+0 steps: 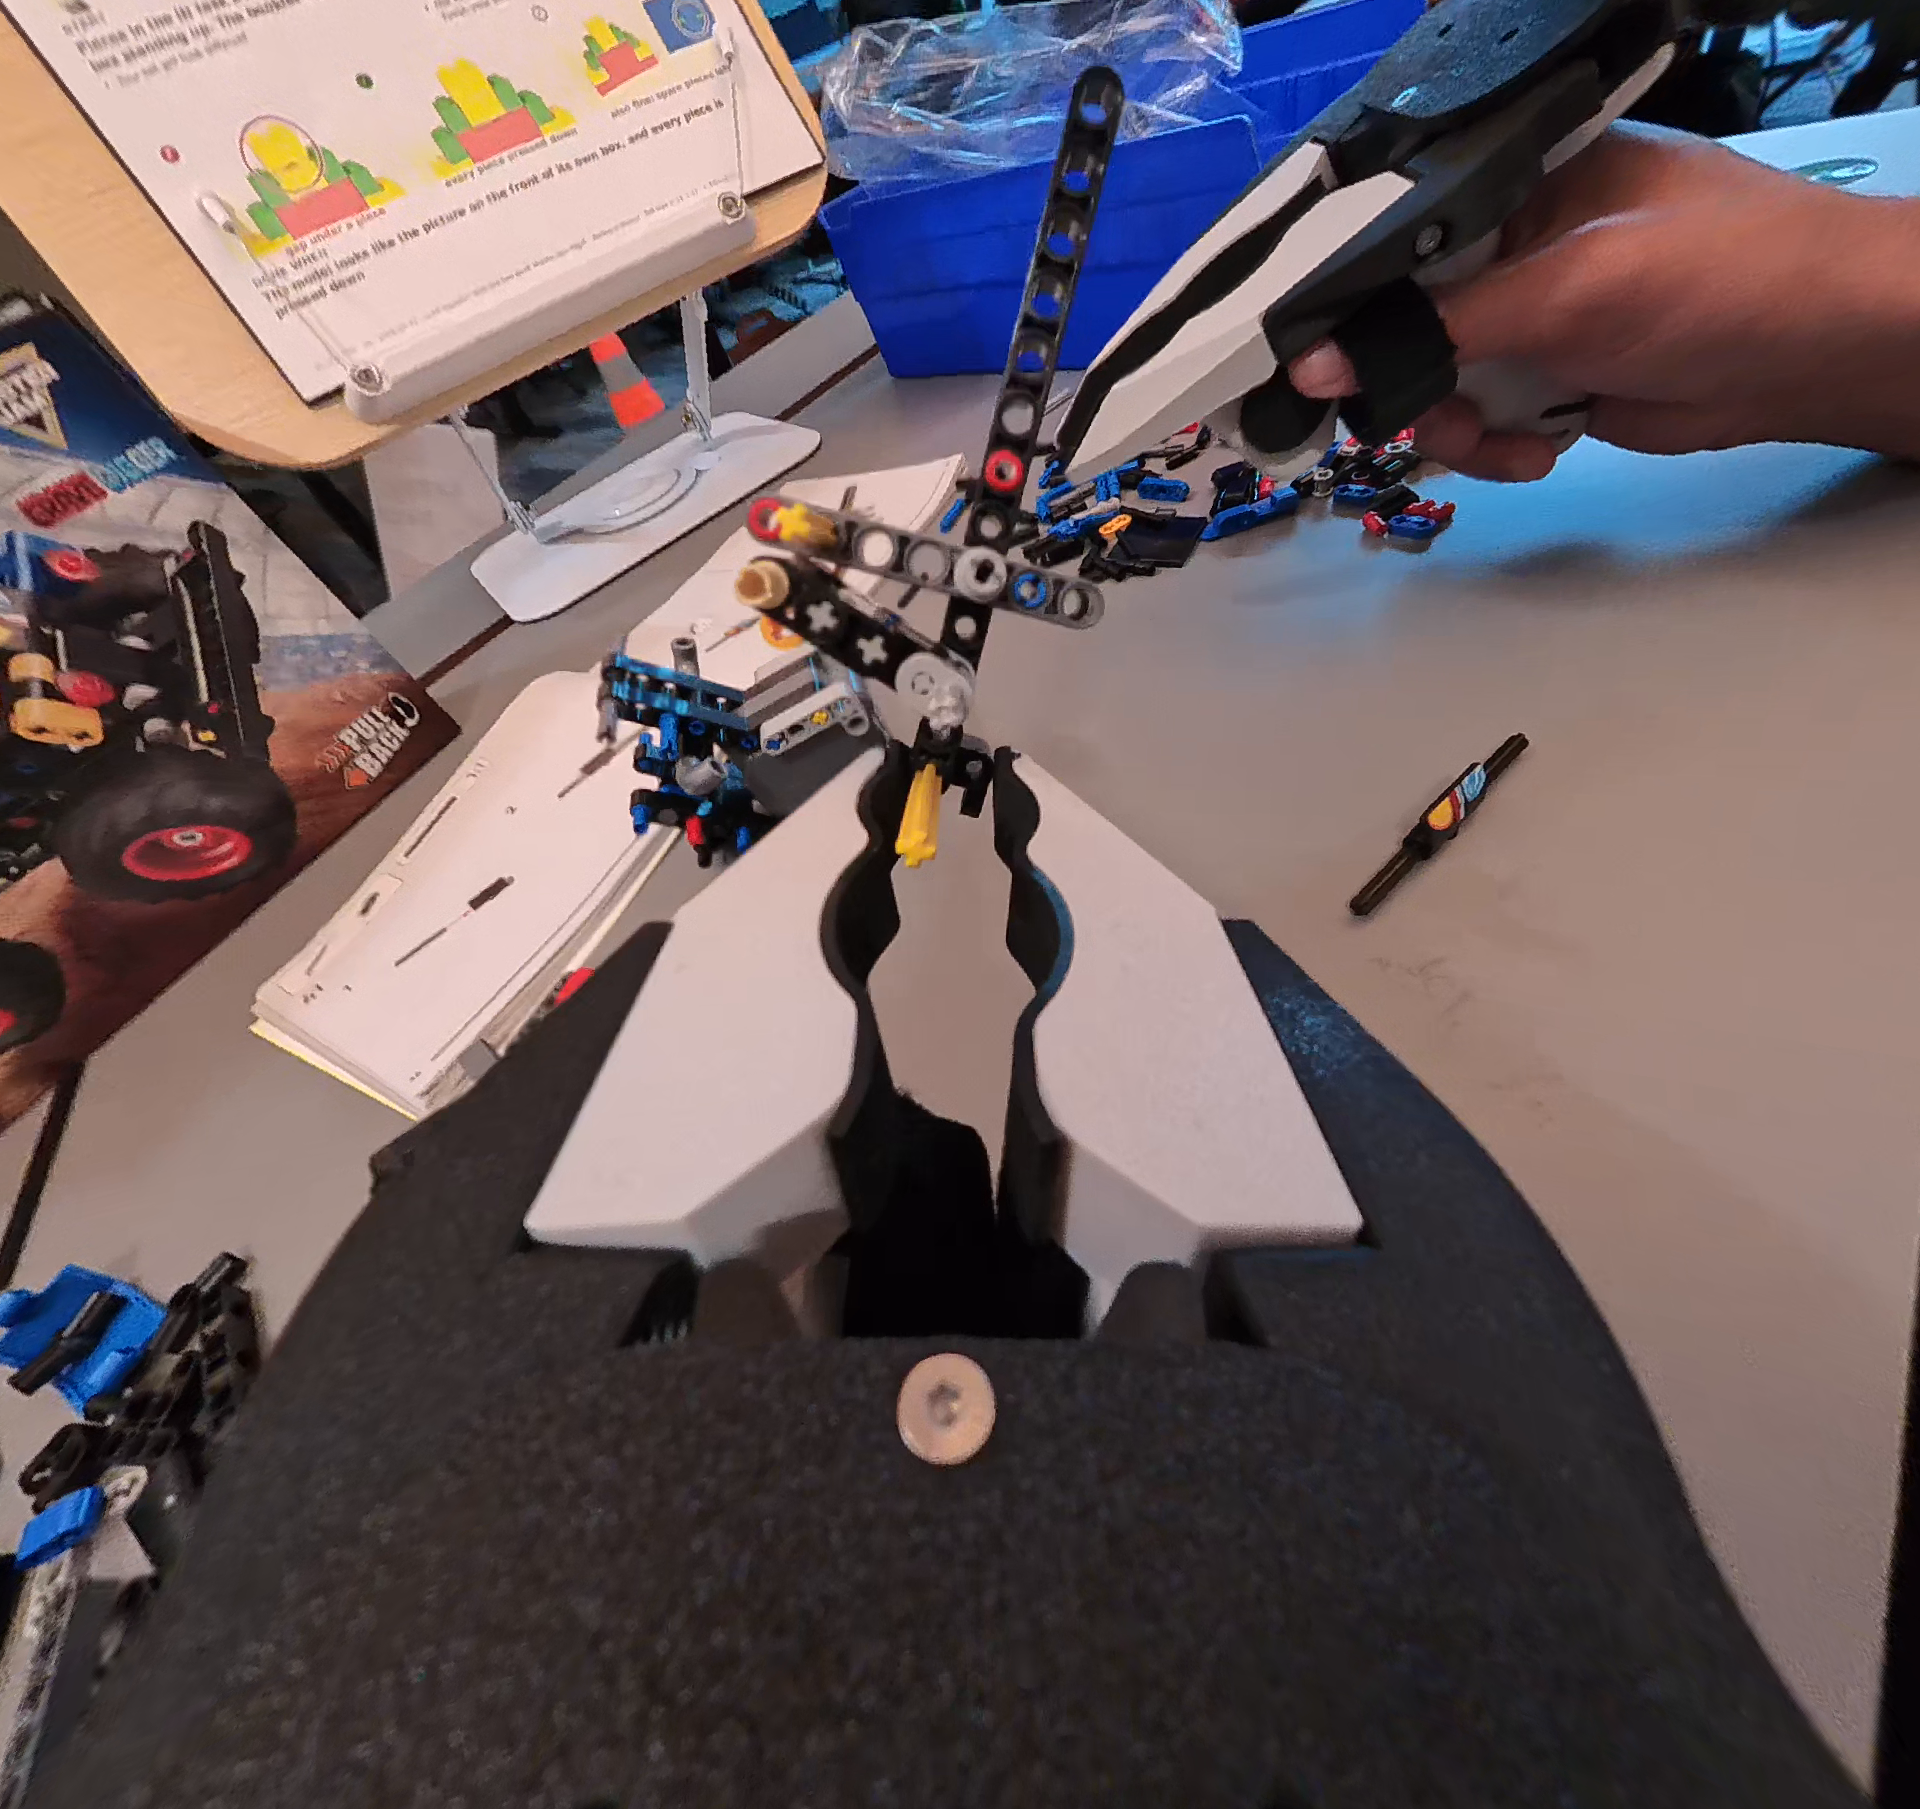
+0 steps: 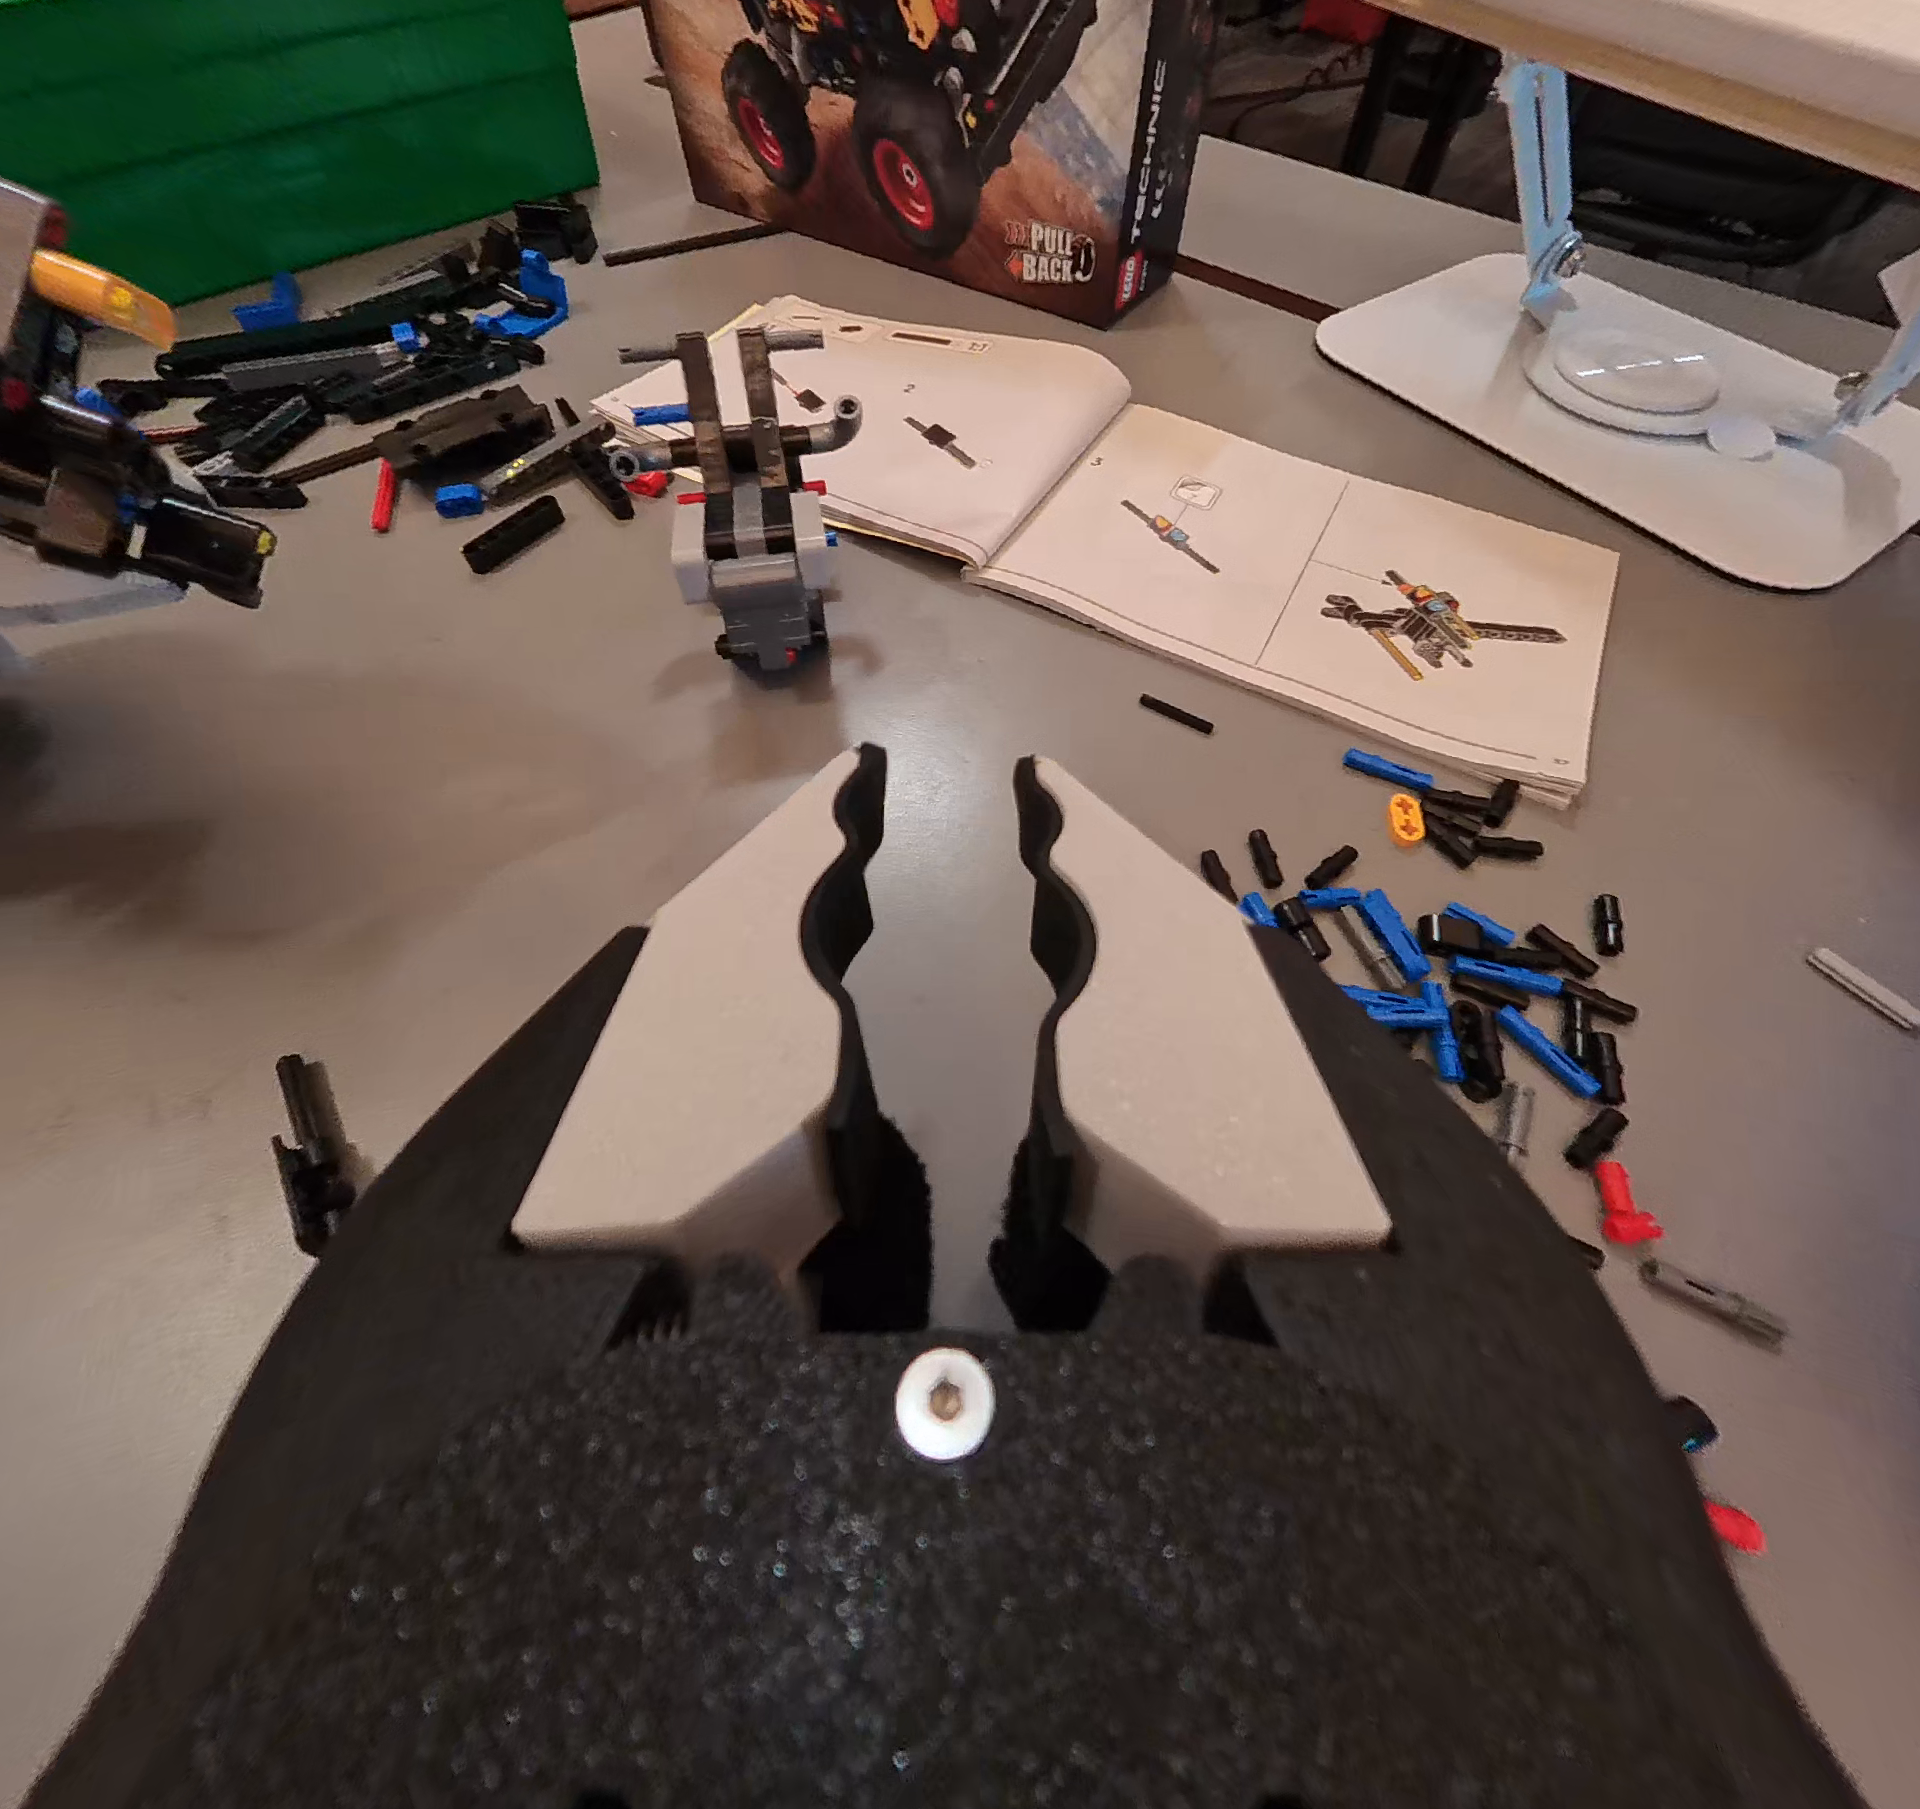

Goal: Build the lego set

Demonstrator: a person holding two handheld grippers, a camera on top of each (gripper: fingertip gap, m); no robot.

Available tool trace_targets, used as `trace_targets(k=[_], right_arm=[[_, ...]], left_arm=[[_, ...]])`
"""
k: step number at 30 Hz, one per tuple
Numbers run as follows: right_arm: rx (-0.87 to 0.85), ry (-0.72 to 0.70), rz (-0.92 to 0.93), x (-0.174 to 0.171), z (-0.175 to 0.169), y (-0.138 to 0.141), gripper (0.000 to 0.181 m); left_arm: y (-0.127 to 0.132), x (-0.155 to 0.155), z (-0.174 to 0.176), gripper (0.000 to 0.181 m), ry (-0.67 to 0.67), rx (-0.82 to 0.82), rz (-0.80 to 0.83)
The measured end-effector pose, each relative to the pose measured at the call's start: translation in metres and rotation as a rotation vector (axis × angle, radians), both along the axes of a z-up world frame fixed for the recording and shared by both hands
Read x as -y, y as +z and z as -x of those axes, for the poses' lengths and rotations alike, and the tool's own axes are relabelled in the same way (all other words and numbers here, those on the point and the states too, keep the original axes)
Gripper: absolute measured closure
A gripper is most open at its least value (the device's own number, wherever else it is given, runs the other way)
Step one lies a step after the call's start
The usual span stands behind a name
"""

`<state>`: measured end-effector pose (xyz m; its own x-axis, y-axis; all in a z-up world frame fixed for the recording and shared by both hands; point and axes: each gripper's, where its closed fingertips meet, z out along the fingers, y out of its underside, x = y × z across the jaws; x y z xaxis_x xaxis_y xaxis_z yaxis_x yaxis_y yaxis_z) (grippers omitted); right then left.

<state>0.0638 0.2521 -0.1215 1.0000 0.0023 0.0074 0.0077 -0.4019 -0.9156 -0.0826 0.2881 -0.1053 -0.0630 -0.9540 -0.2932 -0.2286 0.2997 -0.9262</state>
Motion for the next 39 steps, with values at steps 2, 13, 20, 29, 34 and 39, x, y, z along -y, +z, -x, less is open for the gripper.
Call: trace_targets(k=[2,13,20,29,34,39], right_arm=[[0.005,0.02,-0.012,-0.001,0.004,0.0,0.156],[-0.033,0.473,-0.294,0.018,0.101,0.053,0.158],[-0.233,0.604,-0.293,0.025,0.13,0.062,0.152],[-0.11,0.542,-0.213,0.017,0.124,0.041,0.172],[-0.115,0.524,-0.186,0.014,0.119,0.036,0.173],[-0.146,0.517,-0.175,0.013,0.117,0.034,0.172]], left_arm=[[0.001,0.001,-0.001,0.168,-0.001,0.015,-0.051],[0.002,0.003,-0.003,0.168,0.027,0.046,-0.257],[-0.002,0.003,-0.005,0.168,0.054,0.021,-0.357],[-0.009,0.008,-0.008,0.168,0.067,-0.008,-0.486],[-0.011,0.006,-0.007,0.168,0.087,-0.031,-0.482],[-0.01,0.005,-0.007,0.168,0.095,-0.027,-0.481]])
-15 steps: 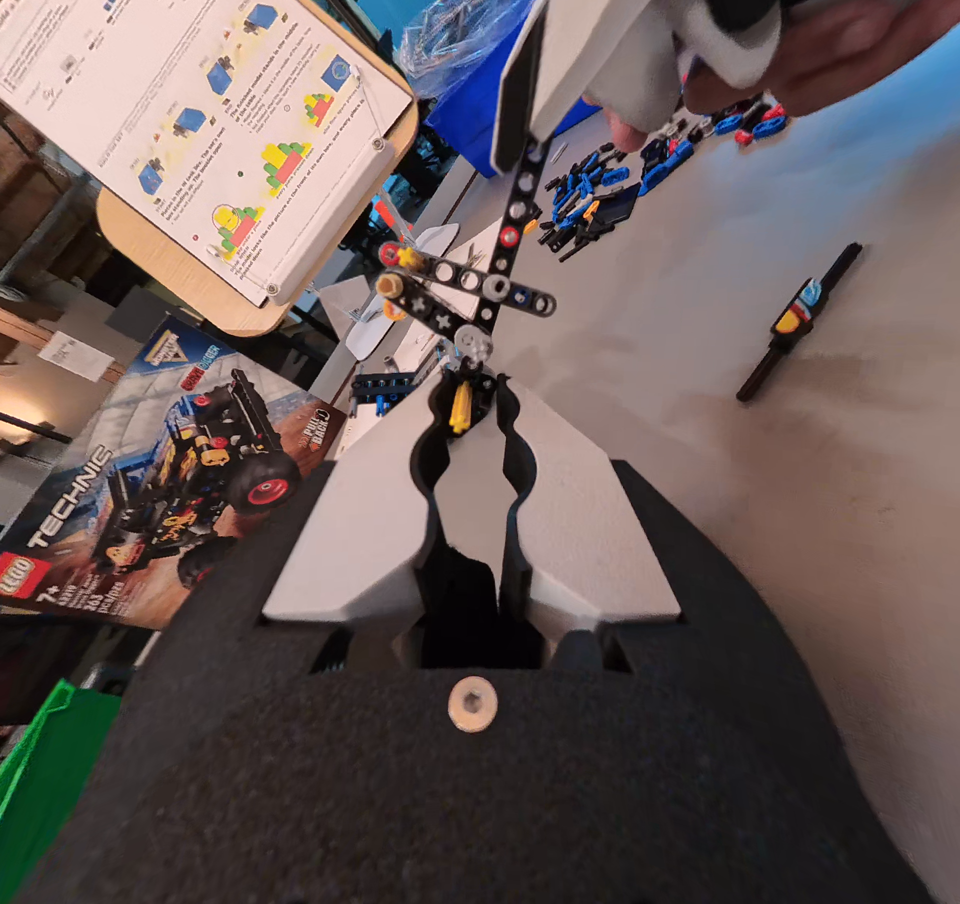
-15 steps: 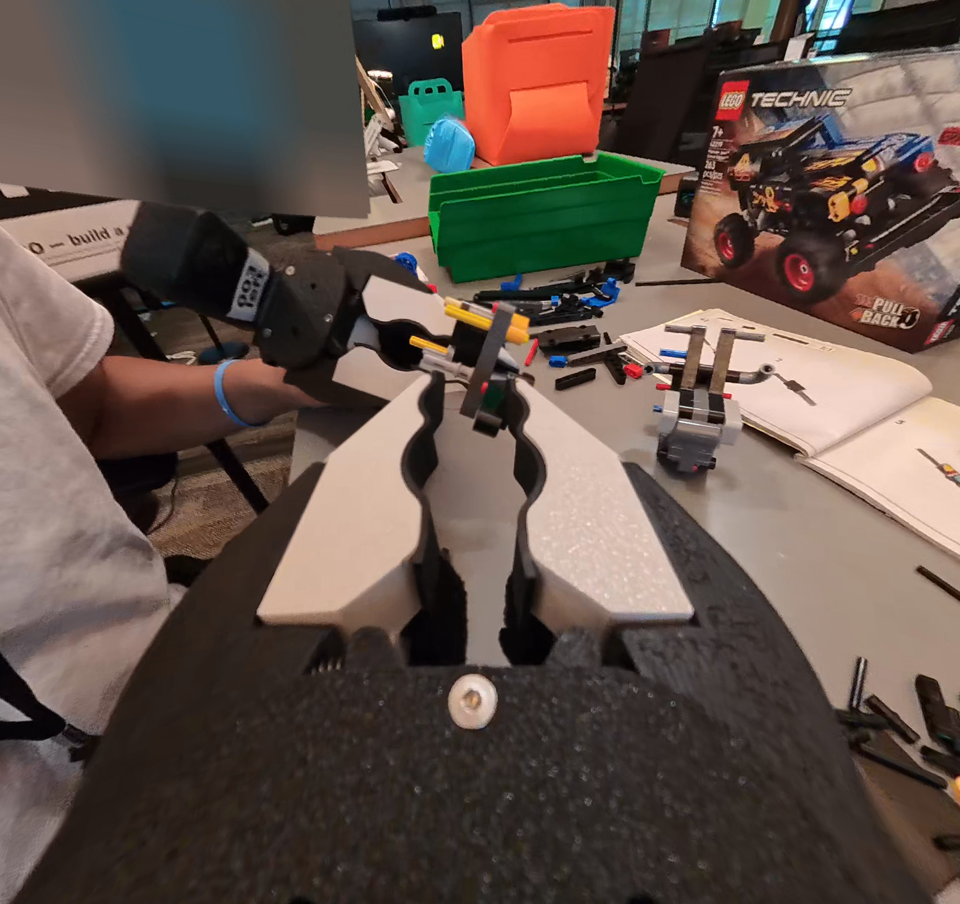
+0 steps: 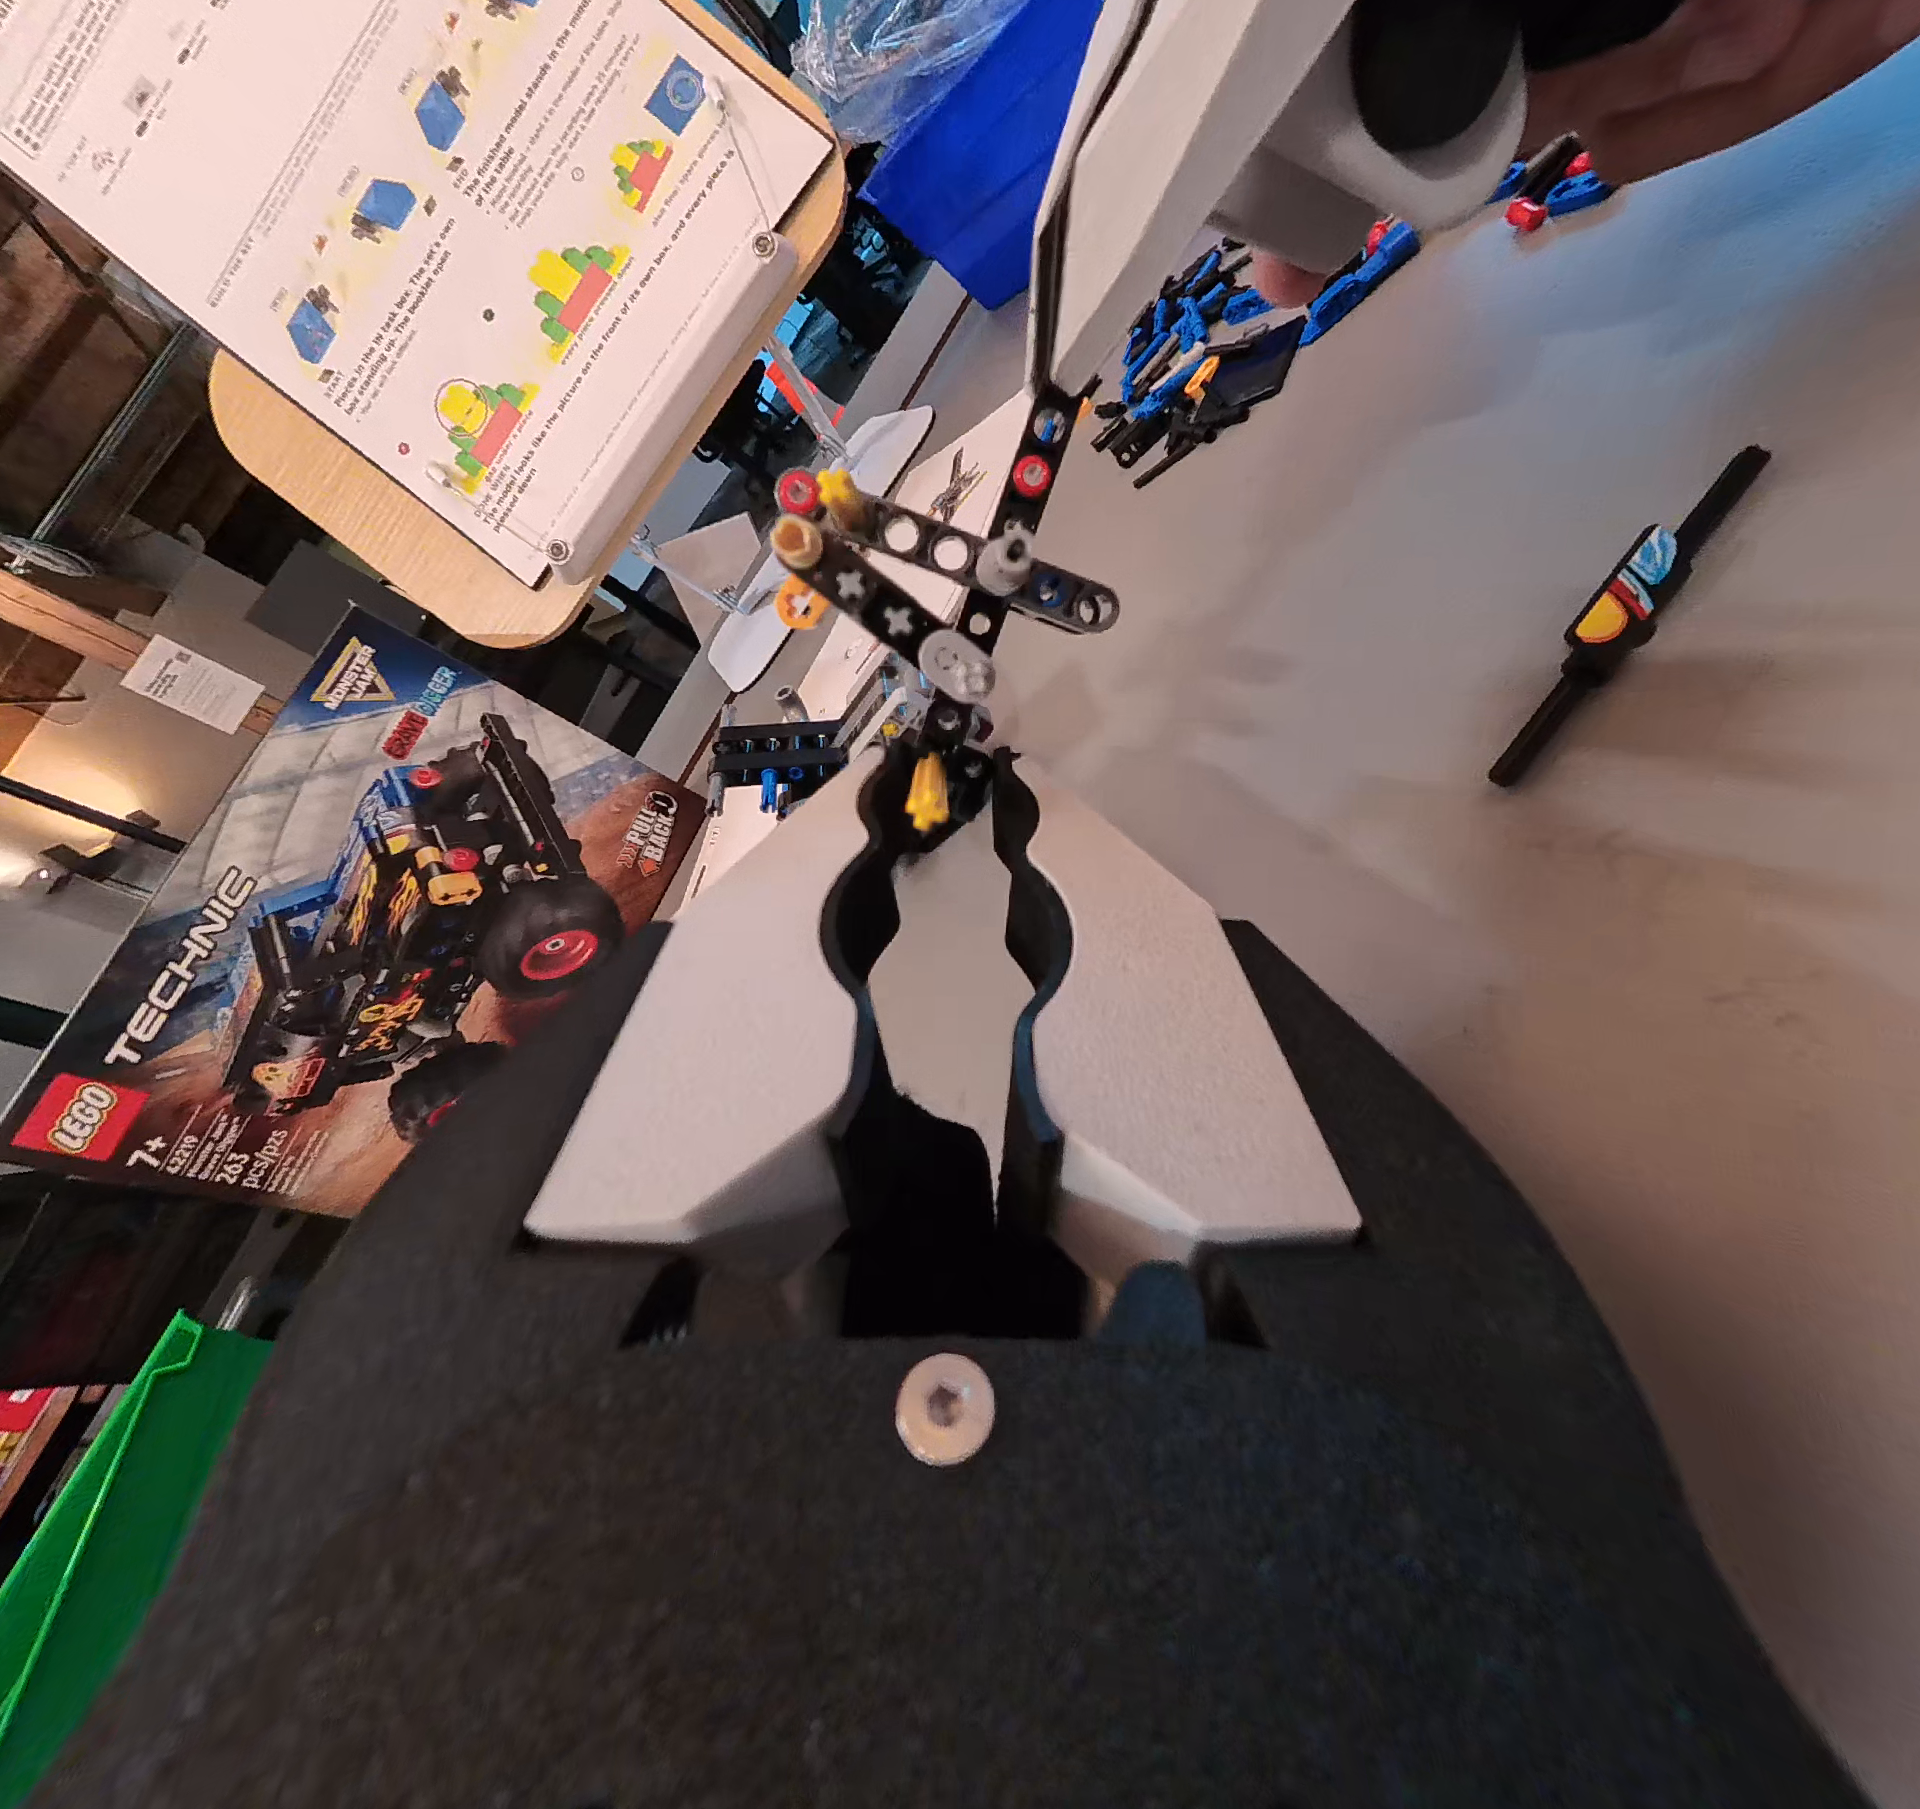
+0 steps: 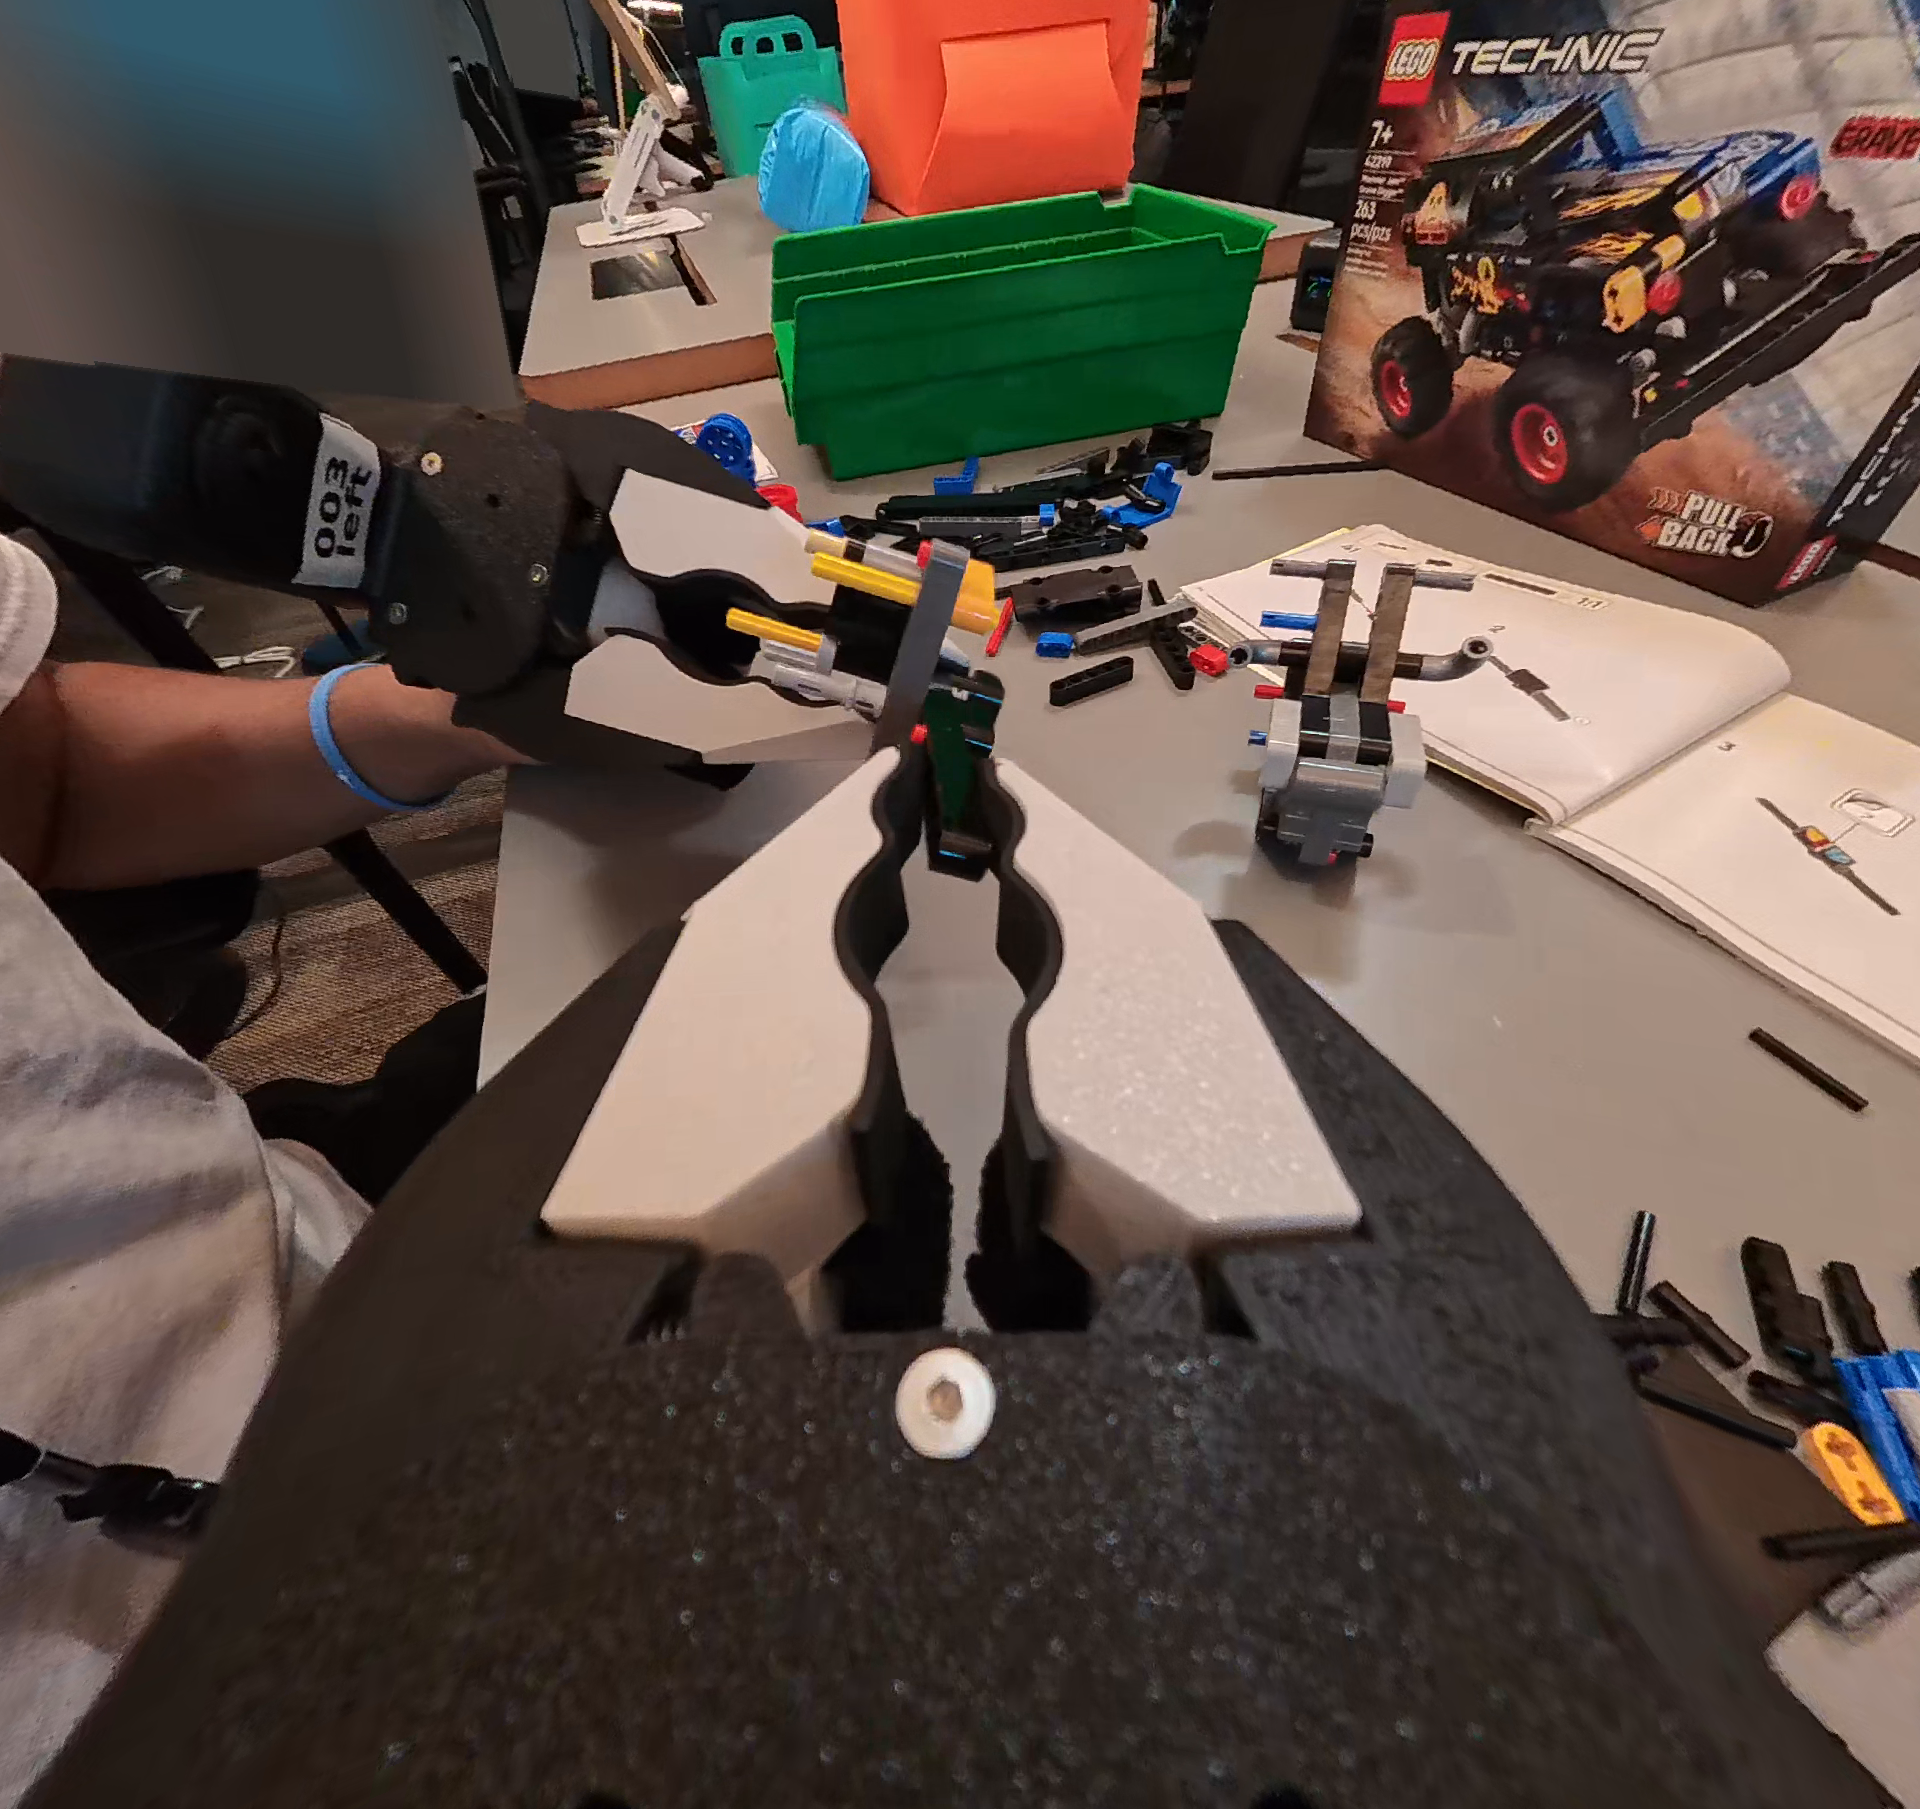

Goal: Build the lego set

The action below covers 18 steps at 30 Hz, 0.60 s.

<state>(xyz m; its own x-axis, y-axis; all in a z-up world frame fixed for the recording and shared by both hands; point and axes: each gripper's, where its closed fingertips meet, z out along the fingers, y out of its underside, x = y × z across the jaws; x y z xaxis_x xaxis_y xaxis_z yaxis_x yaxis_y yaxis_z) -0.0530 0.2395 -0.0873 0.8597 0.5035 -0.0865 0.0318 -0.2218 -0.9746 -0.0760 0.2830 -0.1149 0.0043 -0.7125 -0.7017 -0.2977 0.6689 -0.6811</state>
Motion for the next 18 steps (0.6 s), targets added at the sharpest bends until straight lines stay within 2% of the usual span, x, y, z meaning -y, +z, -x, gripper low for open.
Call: trace_targets(k=[8,18], right_arm=[[-0.106,0.06,0.054,0.002,0.0,0.001,0.174],[-0.213,0.136,0.051,0.009,0.001,0.011,0.174]], left_arm=[[0.001,0.004,0.001,0.168,-0.016,0.004,0.022],[0.014,0.019,0.01,0.164,-0.189,0.04,0.414]])
